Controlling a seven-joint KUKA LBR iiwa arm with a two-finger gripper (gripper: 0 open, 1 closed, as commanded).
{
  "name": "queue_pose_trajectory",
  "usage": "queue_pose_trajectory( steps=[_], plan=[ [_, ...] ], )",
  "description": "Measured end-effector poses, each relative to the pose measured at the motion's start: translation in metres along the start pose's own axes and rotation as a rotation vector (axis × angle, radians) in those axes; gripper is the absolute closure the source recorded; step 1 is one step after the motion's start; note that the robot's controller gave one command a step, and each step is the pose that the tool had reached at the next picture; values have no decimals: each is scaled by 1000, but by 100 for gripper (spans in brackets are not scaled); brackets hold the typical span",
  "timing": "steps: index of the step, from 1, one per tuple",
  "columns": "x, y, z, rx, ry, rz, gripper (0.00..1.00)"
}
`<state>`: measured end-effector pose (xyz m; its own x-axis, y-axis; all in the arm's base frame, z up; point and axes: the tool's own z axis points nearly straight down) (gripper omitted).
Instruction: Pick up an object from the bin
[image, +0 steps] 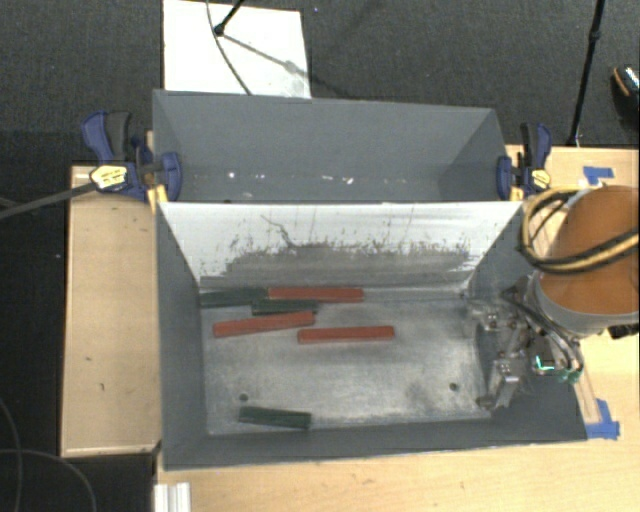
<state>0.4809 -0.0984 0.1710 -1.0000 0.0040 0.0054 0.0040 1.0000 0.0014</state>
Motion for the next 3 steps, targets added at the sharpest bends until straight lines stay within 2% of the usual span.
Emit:
queue_pose_trajectory(
  steps=[1, 2, 3],
  plan=[
    [-8, 22, -6, 2, -11, -313, 0],
    [-80, 74, 1, 0, -14, -401, 0],
    [-96, 111, 104, -1, -3, -299, 0]
  ],
)
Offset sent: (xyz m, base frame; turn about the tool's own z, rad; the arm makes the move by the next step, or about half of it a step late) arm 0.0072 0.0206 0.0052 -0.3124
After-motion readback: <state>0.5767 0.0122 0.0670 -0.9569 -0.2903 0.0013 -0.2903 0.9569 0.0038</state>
